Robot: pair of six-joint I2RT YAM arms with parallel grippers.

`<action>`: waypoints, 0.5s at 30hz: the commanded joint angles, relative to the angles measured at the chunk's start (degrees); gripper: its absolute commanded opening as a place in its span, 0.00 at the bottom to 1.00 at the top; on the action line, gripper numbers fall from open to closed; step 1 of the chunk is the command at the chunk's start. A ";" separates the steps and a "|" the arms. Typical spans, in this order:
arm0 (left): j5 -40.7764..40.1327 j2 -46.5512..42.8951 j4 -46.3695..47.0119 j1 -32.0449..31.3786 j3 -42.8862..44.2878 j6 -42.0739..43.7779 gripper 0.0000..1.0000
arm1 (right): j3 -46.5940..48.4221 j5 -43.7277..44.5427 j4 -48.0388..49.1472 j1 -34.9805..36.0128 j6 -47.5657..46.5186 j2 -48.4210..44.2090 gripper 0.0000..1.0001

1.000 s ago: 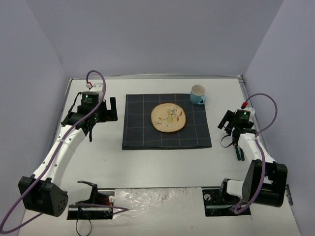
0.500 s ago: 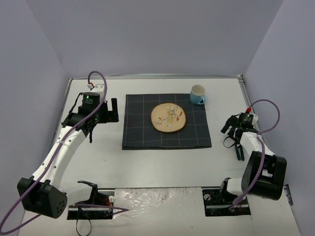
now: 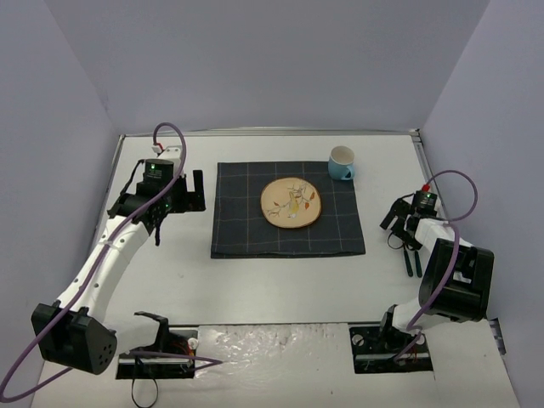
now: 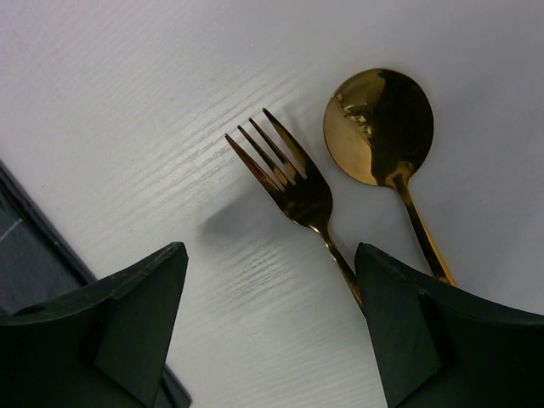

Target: Set the dinner table for one person

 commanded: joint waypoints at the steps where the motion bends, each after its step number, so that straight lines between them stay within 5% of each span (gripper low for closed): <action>1: -0.15 -0.21 1.69 -0.20 2.71 0.45 0.97 | 1.43 -3.78 0.98 0.85 -0.12 1.51 0.72; 15: 0.34 0.11 1.78 -0.20 2.62 0.36 0.97 | 4.11 -1.14 -0.75 3.11 -1.26 4.71 0.31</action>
